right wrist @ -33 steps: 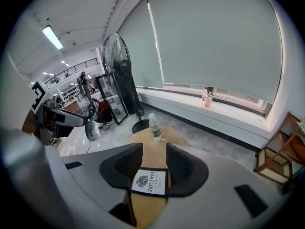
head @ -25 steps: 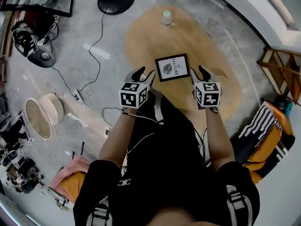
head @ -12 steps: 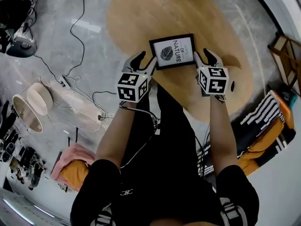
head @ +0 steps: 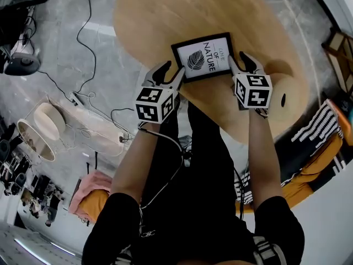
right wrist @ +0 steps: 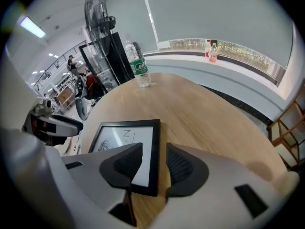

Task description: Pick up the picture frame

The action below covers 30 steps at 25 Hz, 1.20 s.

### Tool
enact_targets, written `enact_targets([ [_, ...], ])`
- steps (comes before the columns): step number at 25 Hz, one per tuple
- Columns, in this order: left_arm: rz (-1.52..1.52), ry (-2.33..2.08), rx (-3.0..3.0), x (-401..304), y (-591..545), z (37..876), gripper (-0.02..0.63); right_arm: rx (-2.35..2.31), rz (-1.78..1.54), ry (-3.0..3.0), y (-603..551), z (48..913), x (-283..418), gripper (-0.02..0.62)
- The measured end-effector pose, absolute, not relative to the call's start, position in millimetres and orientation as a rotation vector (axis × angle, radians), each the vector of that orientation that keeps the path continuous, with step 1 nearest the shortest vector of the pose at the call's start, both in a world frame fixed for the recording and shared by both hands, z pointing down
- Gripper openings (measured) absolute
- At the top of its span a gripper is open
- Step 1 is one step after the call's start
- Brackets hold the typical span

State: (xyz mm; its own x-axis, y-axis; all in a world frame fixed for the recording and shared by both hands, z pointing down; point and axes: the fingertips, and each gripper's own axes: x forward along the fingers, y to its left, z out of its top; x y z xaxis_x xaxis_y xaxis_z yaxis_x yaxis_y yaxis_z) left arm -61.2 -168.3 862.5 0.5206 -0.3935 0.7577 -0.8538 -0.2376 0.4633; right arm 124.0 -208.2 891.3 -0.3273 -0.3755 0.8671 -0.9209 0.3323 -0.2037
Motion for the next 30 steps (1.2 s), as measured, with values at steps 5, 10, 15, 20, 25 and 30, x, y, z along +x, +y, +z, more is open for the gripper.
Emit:
enact_targets([
  [5,0.637,-1.026,1.812,-61,-160,873,0.202,1.114,0.968,-1.862,-204,905,126,0.172],
  [10,0.644,-1.018,1.806,-59,-158,881,0.202,1.06,0.961,-1.814,-200,927,129,0.166],
  [15,0.635,-1.02,1.791,-59,-156,886,0.202,1.05,1.085,-1.826,-197,934,124,0.129],
  [20,0.634,-1.016,1.787,-58,-155,886,0.202,1.036,1.188,-1.844,-194,933,122,0.092],
  [25,0.597,-1.002,1.766,-55,-155,889,0.201,1.067,1.252,-1.859,-195,934,126,0.094],
  [30,0.563,-0.998,1.731,-54,-149,894,0.201,1.06,1.367,-1.886,-193,933,129,0.094],
])
